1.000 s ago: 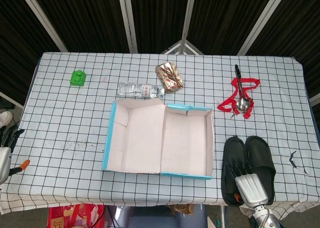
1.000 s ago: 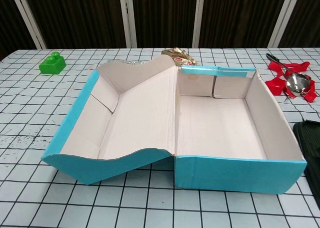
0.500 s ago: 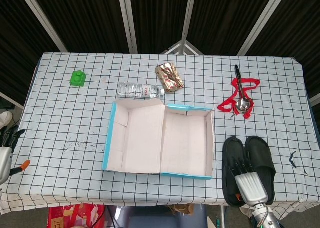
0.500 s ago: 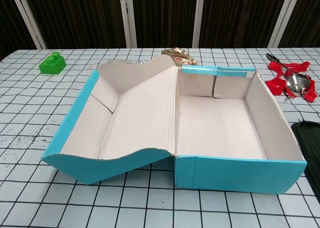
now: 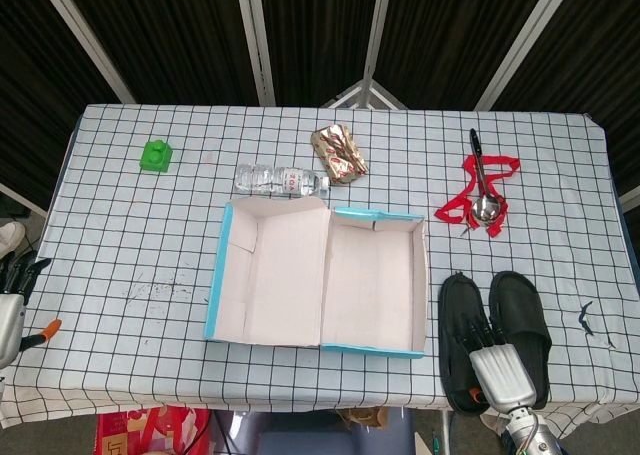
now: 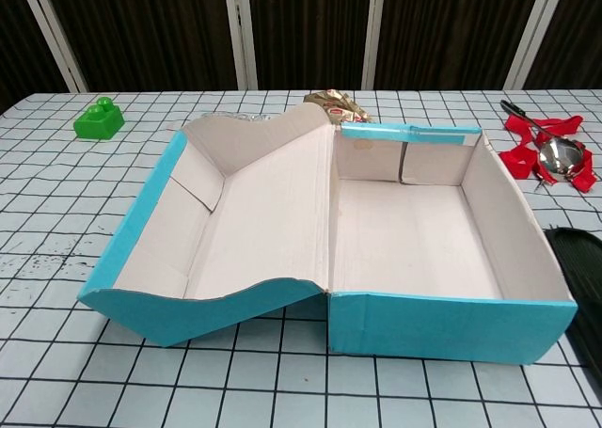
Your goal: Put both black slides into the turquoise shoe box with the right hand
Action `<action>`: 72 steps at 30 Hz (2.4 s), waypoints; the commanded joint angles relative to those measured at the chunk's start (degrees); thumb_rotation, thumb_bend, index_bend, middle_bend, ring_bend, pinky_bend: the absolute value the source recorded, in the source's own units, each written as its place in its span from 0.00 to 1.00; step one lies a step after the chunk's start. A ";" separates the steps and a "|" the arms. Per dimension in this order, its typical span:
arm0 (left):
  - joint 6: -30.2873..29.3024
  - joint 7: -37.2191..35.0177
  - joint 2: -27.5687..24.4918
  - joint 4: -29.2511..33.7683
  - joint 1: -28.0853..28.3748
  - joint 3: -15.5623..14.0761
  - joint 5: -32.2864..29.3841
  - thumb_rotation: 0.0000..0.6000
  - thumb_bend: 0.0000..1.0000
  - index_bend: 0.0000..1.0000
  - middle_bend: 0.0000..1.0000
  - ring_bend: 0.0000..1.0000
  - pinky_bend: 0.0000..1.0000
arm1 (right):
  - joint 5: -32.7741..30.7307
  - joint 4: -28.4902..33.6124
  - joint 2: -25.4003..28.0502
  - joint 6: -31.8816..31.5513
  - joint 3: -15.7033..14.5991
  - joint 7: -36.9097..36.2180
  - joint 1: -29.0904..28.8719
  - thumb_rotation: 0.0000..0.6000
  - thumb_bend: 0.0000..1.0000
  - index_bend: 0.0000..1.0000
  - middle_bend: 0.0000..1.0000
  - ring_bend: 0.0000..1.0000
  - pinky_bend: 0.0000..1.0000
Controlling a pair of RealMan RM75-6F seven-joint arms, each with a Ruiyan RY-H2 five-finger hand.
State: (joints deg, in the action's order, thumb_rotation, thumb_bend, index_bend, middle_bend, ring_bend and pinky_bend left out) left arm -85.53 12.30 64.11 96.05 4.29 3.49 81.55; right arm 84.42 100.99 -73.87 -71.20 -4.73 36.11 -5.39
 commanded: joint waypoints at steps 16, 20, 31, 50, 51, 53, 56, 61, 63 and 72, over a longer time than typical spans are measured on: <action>-1.08 -1.13 0.14 -0.74 0.07 0.19 1.39 1.00 0.24 0.16 0.07 0.00 0.09 | -7.06 14.14 14.26 1.93 6.77 -5.94 -4.92 1.00 0.34 0.49 0.06 0.02 0.06; -3.66 -3.55 1.10 -3.03 -0.05 0.44 4.32 1.00 0.24 0.16 0.07 0.00 0.09 | -13.22 20.27 21.79 8.84 10.82 -15.88 -9.12 1.00 0.35 0.50 0.08 0.06 0.06; -6.97 -6.65 2.21 -5.62 -0.62 1.00 6.43 1.00 0.24 0.16 0.07 0.00 0.09 | -23.48 23.13 28.21 18.12 16.57 -22.22 -18.50 1.00 0.36 0.51 0.22 0.09 0.06; -8.01 -8.19 2.82 -7.14 -0.69 1.93 6.18 1.00 0.24 0.16 0.07 0.00 0.09 | -41.89 25.98 22.19 18.02 20.82 -18.57 -32.98 1.00 0.40 0.52 0.42 0.27 0.06; -8.33 -8.35 2.95 -7.36 -0.68 2.04 6.39 1.00 0.24 0.16 0.07 0.00 0.09 | -43.03 26.07 21.79 17.68 21.24 -18.95 -33.60 1.00 0.40 0.52 0.43 0.28 0.06; -8.93 -8.61 3.32 -7.93 -0.67 2.20 6.81 1.00 0.24 0.16 0.07 0.00 0.09 | -45.44 26.10 21.35 17.45 21.55 -18.86 -35.00 1.00 0.40 0.52 0.44 0.30 0.06; -9.54 -8.89 3.84 -8.57 -0.67 2.29 7.29 1.00 0.24 0.16 0.07 0.00 0.09 | -48.85 26.27 20.70 16.70 22.06 -19.01 -36.73 1.00 0.40 0.52 0.48 0.34 0.06; -9.27 -8.72 4.07 -8.81 -0.62 2.30 7.04 1.00 0.24 0.16 0.07 0.00 0.09 | -55.80 28.08 19.69 14.95 22.58 -20.22 -38.93 1.00 0.42 0.52 0.49 0.35 0.06; -9.19 -8.68 4.04 -8.77 -0.62 2.30 6.96 1.00 0.24 0.16 0.07 0.00 0.09 | -58.78 28.92 20.25 15.79 23.06 -21.77 -39.49 1.00 0.43 0.52 0.49 0.34 0.06; -9.32 -8.69 4.03 -8.73 -0.69 2.47 6.75 1.00 0.24 0.16 0.07 0.00 0.09 | -70.14 33.88 24.57 18.25 26.88 -32.84 -39.91 1.00 0.46 0.52 0.49 0.35 0.07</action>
State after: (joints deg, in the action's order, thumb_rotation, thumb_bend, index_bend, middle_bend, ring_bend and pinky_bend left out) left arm -94.86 3.62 68.14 87.31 3.60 5.96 88.29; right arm 15.85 133.28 -50.57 -53.51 20.99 5.36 -45.17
